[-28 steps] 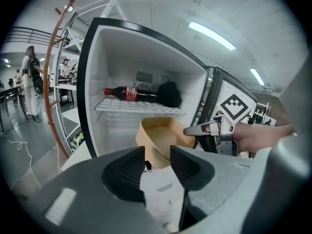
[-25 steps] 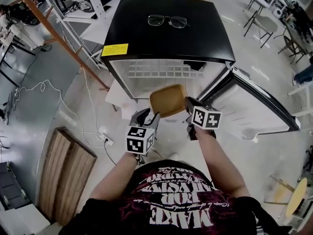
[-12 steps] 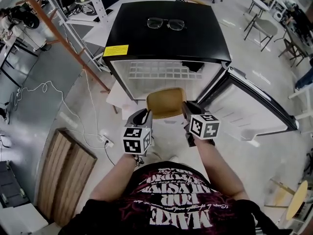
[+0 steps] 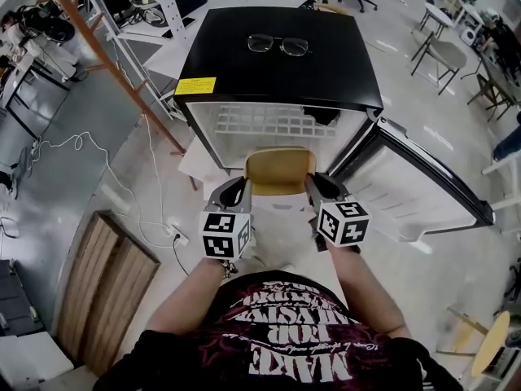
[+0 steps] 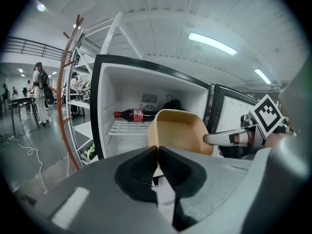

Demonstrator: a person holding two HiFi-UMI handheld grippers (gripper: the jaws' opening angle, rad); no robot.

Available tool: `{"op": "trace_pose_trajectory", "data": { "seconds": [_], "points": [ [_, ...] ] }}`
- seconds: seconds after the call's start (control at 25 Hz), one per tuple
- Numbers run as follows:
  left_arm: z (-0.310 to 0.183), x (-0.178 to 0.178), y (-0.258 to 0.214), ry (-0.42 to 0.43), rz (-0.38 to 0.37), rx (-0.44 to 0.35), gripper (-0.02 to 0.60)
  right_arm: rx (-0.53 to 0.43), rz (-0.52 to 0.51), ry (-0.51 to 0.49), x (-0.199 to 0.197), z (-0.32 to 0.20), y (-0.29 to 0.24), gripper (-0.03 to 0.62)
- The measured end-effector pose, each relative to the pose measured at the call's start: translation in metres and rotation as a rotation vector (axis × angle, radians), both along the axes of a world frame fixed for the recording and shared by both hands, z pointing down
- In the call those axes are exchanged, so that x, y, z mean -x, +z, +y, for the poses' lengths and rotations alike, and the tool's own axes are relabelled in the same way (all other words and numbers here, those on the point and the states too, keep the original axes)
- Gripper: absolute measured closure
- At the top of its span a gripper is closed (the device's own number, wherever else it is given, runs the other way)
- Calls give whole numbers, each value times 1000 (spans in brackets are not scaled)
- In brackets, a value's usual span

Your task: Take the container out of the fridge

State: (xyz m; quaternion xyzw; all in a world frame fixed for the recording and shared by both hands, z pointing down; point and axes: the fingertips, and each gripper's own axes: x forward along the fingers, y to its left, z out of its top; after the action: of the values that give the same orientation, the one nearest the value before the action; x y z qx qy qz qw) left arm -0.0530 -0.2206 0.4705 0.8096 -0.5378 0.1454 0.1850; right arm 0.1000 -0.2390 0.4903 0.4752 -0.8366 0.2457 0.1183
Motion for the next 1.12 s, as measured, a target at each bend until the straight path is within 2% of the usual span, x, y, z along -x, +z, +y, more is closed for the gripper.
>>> {"op": "trace_pose_trajectory", "data": {
  "seconds": [0.48,0.68,1.12],
  "points": [
    [-5,-4,-50,-8,2,-128,569,-173,25,-37,-4,3,-59,523],
    [-4,-7,-70,-16,6,-182,569,-218,-19,-38,-9,5,-83,523],
    [0,-10,-103,-19,13,-251,569,-301,-8,-58,-12,10,-116,523]
  ]
}}
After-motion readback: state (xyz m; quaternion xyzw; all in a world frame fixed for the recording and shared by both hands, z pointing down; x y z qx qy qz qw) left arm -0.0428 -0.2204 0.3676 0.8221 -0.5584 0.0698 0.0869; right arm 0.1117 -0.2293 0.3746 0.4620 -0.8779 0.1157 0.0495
